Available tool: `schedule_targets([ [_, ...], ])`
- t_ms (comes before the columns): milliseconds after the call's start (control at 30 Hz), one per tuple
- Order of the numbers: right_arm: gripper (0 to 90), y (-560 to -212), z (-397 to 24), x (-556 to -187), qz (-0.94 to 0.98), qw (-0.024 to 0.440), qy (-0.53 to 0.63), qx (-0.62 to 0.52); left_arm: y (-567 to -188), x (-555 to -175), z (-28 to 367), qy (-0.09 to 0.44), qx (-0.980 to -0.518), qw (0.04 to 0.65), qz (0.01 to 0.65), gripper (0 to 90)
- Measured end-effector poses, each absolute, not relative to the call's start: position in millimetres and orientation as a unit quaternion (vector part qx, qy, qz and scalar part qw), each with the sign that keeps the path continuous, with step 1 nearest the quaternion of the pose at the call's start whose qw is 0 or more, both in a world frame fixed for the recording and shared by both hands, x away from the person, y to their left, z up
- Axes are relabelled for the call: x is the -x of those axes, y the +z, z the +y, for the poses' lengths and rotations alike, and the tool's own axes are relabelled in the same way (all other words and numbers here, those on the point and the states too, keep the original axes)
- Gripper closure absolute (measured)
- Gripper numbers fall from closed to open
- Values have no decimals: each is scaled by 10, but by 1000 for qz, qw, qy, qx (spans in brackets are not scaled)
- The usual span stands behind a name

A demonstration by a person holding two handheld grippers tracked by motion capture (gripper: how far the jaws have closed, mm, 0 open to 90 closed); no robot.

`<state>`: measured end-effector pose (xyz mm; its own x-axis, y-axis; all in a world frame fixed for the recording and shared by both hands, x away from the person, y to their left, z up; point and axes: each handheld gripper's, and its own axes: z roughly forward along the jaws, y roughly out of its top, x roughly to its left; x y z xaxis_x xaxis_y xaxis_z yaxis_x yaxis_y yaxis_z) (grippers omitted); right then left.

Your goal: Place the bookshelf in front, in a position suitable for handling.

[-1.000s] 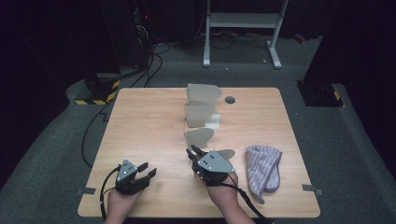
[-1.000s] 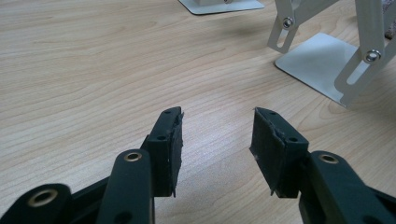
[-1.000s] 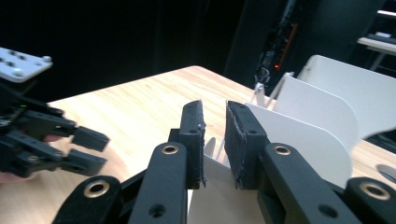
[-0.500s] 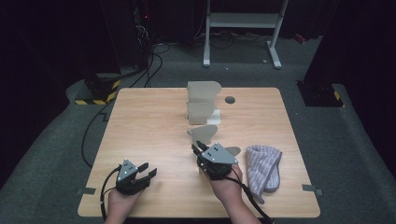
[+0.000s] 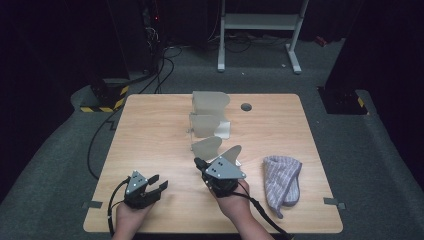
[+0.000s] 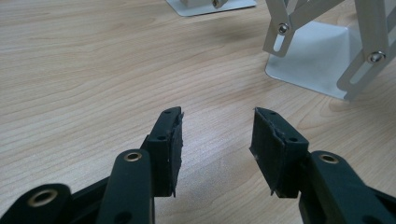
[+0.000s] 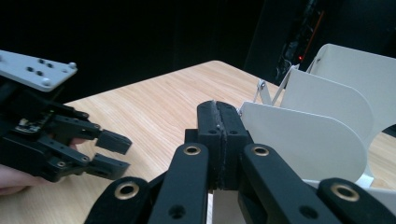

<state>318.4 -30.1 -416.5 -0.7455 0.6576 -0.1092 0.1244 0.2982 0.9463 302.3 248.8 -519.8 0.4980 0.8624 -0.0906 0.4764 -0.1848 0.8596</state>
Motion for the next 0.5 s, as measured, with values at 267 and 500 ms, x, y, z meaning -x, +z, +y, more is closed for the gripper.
schedule_targets([
  [267,900,-4175,-142,-3084,769,209,558,-231,-5197,-3021,2493,215,-739,450,453,530],
  [500,900,-4167,-88,-2959,773,217,558,-210,-5200,-3022,2492,214,-740,450,453,531],
])
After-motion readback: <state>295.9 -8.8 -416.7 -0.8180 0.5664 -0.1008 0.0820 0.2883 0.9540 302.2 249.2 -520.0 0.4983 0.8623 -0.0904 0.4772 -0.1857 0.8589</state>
